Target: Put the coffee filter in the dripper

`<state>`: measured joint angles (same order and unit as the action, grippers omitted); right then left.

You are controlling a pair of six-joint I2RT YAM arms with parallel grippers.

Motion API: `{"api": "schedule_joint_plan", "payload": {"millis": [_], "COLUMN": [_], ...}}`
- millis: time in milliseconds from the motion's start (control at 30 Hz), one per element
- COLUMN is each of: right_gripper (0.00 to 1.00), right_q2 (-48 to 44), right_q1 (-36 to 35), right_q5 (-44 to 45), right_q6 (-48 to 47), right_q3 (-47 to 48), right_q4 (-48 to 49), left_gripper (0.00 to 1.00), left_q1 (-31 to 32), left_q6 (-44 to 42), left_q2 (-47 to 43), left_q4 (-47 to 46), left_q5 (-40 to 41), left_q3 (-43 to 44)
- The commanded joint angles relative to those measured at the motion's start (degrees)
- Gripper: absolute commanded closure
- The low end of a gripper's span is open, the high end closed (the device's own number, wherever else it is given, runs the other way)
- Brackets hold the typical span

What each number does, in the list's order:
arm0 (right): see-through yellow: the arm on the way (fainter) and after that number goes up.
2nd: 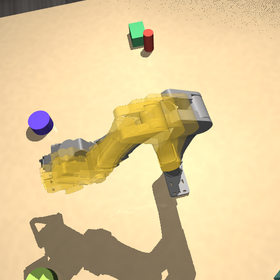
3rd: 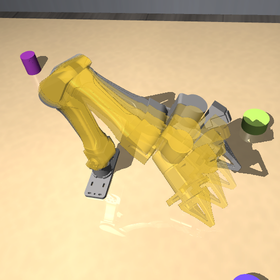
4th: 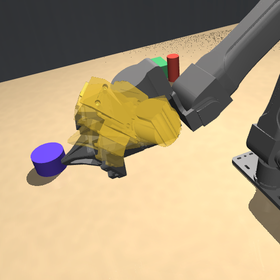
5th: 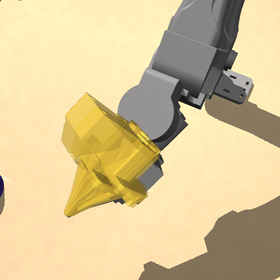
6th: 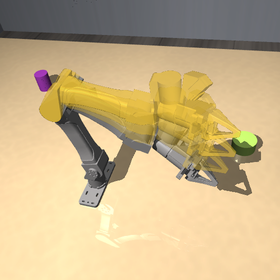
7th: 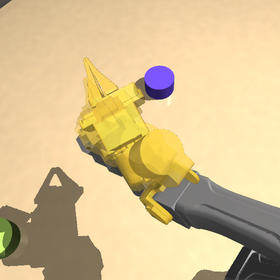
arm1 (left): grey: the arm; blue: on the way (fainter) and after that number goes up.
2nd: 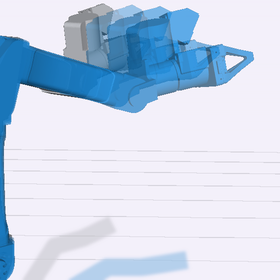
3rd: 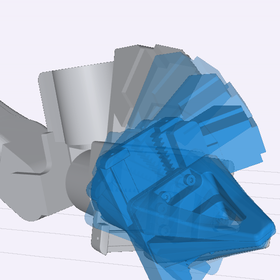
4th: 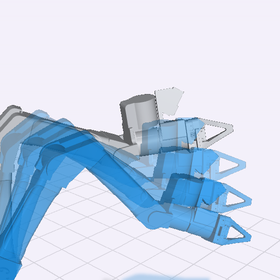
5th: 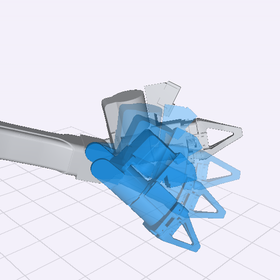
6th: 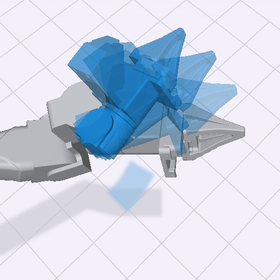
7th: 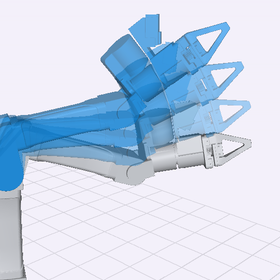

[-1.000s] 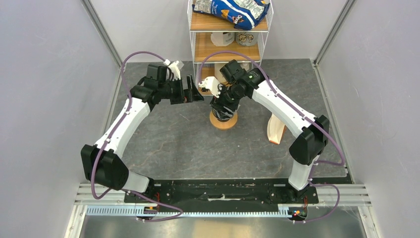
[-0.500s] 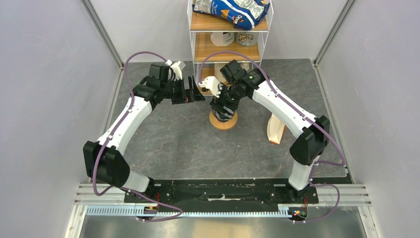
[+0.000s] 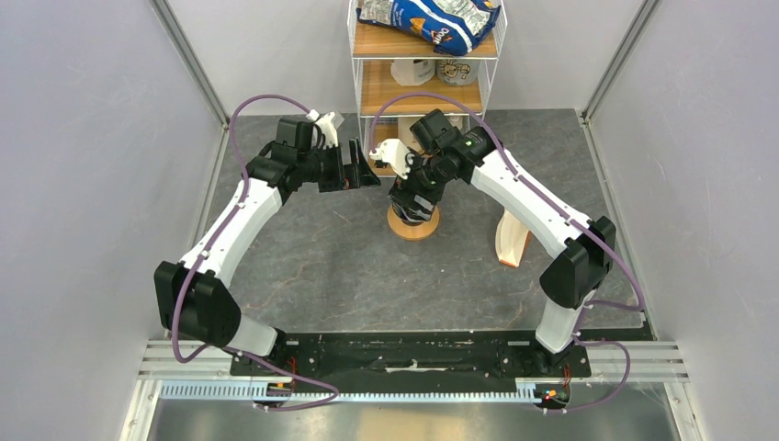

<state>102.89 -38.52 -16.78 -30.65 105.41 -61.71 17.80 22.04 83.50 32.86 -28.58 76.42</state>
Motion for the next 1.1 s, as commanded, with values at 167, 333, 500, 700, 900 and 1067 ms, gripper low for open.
{"api": "schedule_joint_plan", "payload": {"millis": [167,333,500,700,900,1067], "right_gripper": [0.11,0.13,0.17,0.23,0.30,0.43], "right_q2": [-1.03,-0.85,-0.43,-0.33,-0.69,0.32], "right_q1": [-0.41,-0.41,-0.46,-0.42,-0.45,-0.50], "right_q5": [0.98,0.81,0.25,-0.41,-1.10,-1.28], "right_q6": [-0.11,0.16,0.45,0.82,0.58,0.04], "right_q3": [1.51,1.74,1.79,2.83,3.25,3.17], "right_q4": [-0.45,-0.43,0.03,0.47,0.73,0.13], "left_gripper": [0.01,0.01,0.01,0.01,0.01,0.01], "left_q1": [0.11,0.04,0.09,0.04,0.04,0.02], "left_q6": [0.64,0.55,0.30,0.06,0.16,0.71], "left_q2": [-1.50,-1.41,-1.56,-1.76,-1.59,-1.91], "left_q4": [-1.48,-1.48,-1.48,-1.46,-1.42,-1.92], "left_q5": [0.36,0.22,0.28,0.28,0.23,0.49], "left_q3": [0.04,0.04,-0.05,-0.05,0.04,-0.20]}}
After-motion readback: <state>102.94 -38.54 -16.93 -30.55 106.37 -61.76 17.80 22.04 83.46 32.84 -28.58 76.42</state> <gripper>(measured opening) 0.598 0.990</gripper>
